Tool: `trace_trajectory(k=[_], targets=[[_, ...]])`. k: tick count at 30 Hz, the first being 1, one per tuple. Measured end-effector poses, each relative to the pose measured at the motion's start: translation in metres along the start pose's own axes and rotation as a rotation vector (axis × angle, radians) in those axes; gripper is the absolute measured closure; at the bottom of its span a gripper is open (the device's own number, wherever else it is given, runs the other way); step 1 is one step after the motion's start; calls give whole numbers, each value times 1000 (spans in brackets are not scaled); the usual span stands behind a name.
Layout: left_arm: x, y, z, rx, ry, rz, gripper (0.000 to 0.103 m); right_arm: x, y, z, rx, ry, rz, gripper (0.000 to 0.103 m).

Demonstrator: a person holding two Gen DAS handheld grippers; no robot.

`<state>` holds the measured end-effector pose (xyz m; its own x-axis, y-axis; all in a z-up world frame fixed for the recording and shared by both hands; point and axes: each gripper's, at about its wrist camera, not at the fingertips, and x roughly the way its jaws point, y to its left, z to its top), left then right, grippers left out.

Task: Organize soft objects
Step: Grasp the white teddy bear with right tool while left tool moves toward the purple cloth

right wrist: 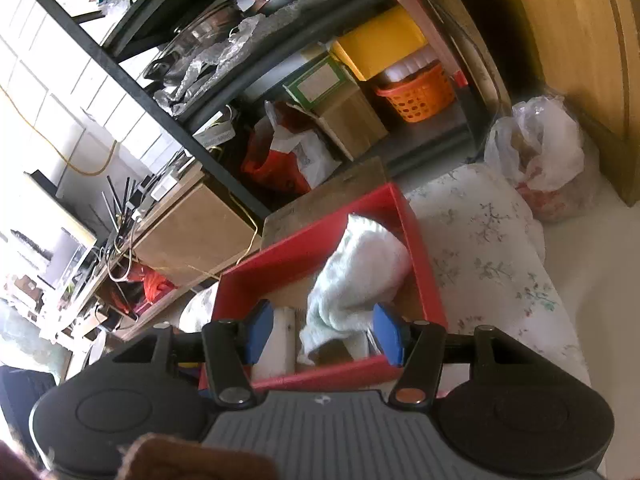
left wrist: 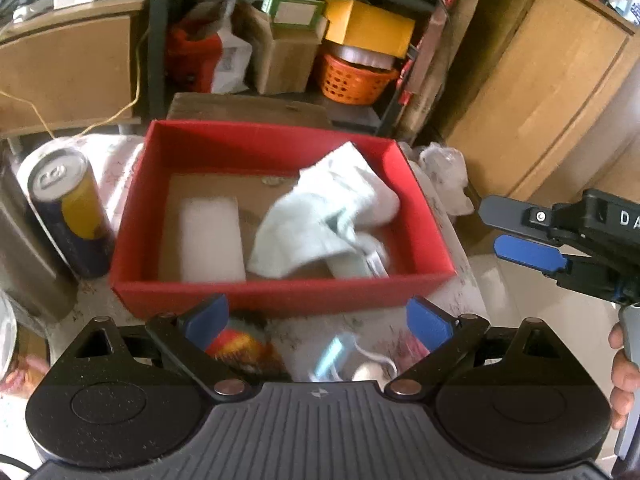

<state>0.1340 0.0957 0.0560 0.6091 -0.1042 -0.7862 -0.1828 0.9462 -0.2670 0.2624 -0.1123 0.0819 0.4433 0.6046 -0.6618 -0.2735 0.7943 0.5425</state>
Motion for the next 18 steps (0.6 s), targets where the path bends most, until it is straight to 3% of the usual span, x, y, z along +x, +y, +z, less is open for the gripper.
trace_trajectory(k=[12, 18], targets=[[-26, 31, -21, -146, 22, 12, 11, 0, 6, -60, -129, 197, 2, 69], [-28, 54, -30, -224, 54, 25, 11, 5, 8, -70, -144, 222, -5, 62]])
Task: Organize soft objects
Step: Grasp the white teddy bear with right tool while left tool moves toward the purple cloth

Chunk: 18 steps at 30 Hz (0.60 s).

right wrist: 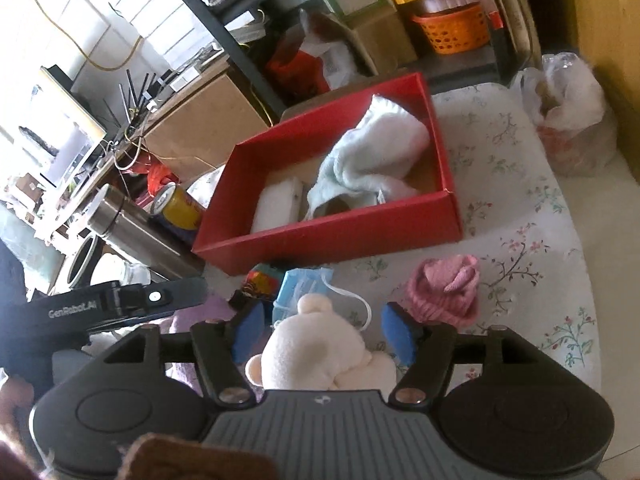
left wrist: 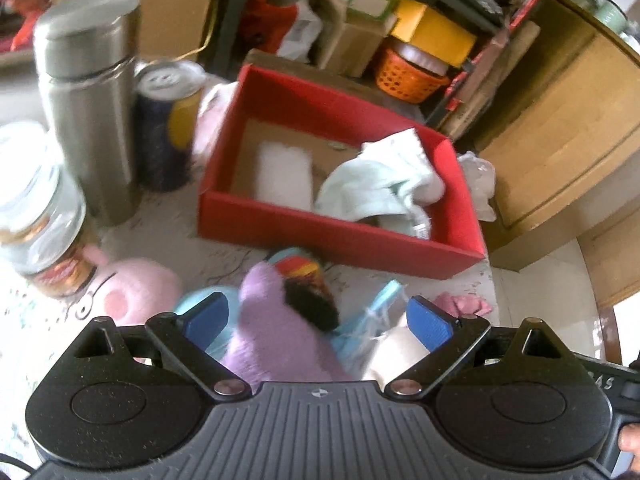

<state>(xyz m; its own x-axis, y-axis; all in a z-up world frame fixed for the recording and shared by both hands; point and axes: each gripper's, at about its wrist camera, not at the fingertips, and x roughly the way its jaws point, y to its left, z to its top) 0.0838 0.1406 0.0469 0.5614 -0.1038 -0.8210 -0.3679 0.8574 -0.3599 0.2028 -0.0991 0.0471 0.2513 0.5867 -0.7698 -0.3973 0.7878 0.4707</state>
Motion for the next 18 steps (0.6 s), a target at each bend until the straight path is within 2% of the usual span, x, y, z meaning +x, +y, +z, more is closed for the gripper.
trace_trajectory(k=[3, 5, 9, 12, 18], targets=[[4, 4, -3, 1, 18, 2, 11, 4, 1, 4, 19, 5, 9, 62], [2, 4, -3, 16, 14, 5, 11, 8, 3, 5, 20, 13, 11, 62], [-8, 13, -1, -16, -10, 6, 11, 15, 8, 4, -10, 40, 4, 61], [-11, 16, -3, -8, -10, 26, 11, 24, 13, -3, -61, 77, -12, 57], [-15, 12, -7, -7, -10, -3, 11, 41, 32, -21, -211, 134, -48, 51]])
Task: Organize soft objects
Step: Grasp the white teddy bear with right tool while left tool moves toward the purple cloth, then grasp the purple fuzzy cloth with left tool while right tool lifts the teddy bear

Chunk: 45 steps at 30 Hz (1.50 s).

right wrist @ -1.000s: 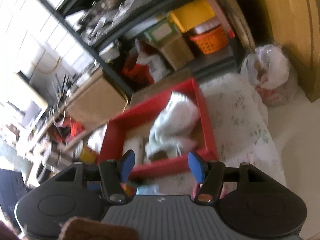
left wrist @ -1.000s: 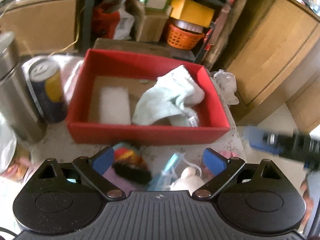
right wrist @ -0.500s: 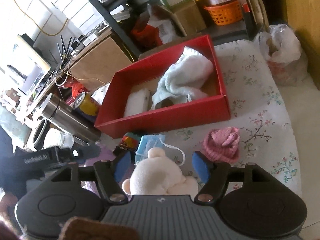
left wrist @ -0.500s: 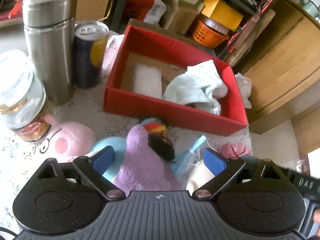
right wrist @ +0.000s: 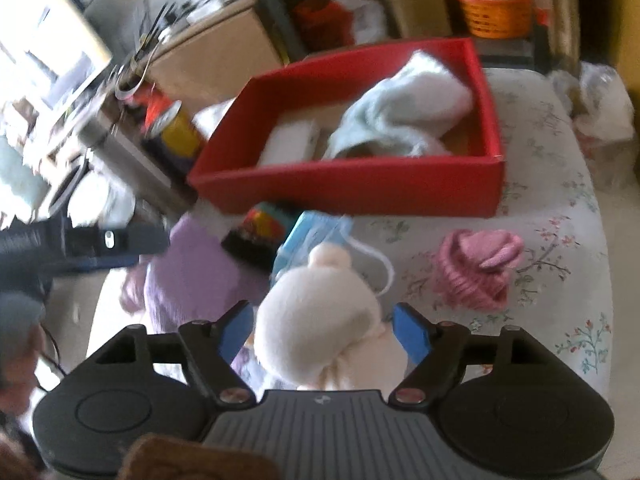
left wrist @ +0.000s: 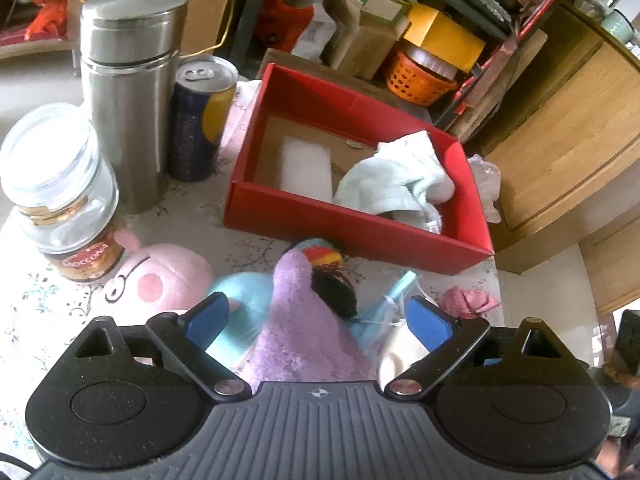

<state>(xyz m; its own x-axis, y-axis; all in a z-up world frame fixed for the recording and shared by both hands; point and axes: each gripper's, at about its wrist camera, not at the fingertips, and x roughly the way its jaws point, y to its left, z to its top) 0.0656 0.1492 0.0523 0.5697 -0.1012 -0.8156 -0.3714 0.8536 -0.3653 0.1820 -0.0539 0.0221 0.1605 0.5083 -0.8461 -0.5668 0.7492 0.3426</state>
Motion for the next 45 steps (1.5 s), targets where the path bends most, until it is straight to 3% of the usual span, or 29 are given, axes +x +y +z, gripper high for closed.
trace_trajectory(k=[7, 10, 16, 22, 27, 29, 35, 40, 42, 44, 45], targets=[[2, -6, 0, 17, 11, -13, 11, 25, 4, -8, -22, 33, -23, 49], [3, -9, -1, 30, 16, -18, 11, 26, 3, -9, -39, 41, -25, 59], [7, -13, -3, 40, 42, -24, 11, 7, -10, -16, 35, 37, 34, 65], [21, -17, -12, 81, 82, 15, 10, -36, -24, -20, 153, -49, 131, 65], [23, -12, -19, -25, 141, -197, 11, -64, -33, -16, 215, -114, 173, 65], [25, -13, -26, -44, 174, -248, 13, -69, -39, -14, 233, -135, 165, 65], [46, -32, -44, 40, 221, -106, 15, -77, -53, -9, 287, -163, 153, 65], [52, -40, -37, 39, 199, -107, 12, -80, -56, -10, 279, -166, 161, 64], [62, -39, -40, 8, 230, -115, 20, -78, -58, -10, 289, -162, 161, 64], [72, -39, -44, -1, 248, -122, 39, -79, -59, -10, 297, -159, 165, 64], [75, -40, -45, 8, 251, -109, 43, -79, -59, -10, 297, -159, 167, 64]])
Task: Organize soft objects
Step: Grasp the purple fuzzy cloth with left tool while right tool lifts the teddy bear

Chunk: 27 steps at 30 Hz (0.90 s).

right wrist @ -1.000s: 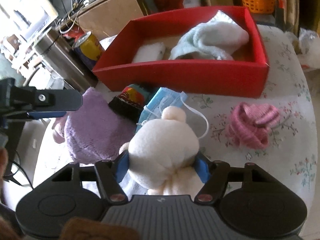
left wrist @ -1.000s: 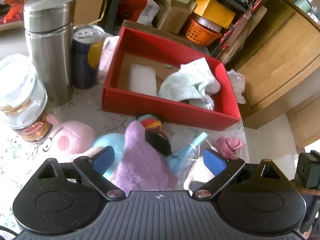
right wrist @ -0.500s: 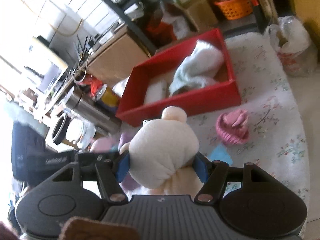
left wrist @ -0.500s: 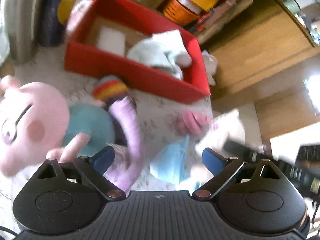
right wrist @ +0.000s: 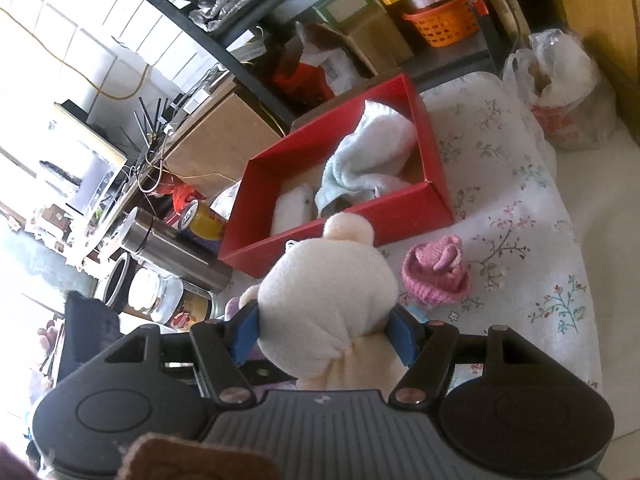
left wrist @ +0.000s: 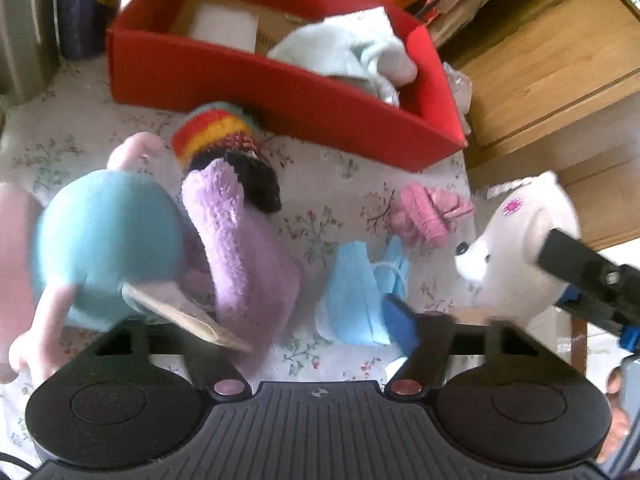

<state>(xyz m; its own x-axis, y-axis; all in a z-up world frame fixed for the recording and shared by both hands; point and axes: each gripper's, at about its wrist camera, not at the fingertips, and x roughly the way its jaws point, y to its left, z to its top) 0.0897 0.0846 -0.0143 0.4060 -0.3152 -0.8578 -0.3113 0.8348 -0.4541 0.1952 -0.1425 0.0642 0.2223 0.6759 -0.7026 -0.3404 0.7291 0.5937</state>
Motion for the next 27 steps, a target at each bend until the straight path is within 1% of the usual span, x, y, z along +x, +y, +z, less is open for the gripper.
trace_trajectory(k=[2, 3, 4, 7, 8, 9, 11, 14, 18, 22, 27], targets=[[1, -1, -2, 14, -8, 40, 57, 0, 0, 0, -1, 0, 2, 64], [0, -1, -2, 22, -14, 58, 60, 0, 1, 0, -3, 0, 2, 64], [-1, -2, -2, 34, -24, 74, 66, 0, 1, 0, -10, -1, 2, 64], [-6, 0, -4, 35, -40, 82, 72, 2, 3, 0, -27, -2, -8, 64], [-7, 1, -3, 33, -41, 83, 77, 3, 3, -1, -26, 1, -10, 64], [-7, 1, -2, 31, -43, 88, 79, 3, 2, -1, -25, 2, -12, 64], [-9, 1, -2, 38, -50, 97, 89, 5, 3, -2, -28, 5, -18, 64], [-11, -1, -3, 44, -64, 93, 95, 8, 3, -2, -31, 11, -25, 64], [-19, -5, -5, 50, -78, 70, 96, 13, 4, -2, -24, 21, -32, 64], [-39, -4, -1, 20, -130, -1, 97, 11, 3, 0, -15, 8, -24, 64], [-70, 2, 4, -24, -215, -54, 97, 7, 2, 3, 0, -11, -14, 64]])
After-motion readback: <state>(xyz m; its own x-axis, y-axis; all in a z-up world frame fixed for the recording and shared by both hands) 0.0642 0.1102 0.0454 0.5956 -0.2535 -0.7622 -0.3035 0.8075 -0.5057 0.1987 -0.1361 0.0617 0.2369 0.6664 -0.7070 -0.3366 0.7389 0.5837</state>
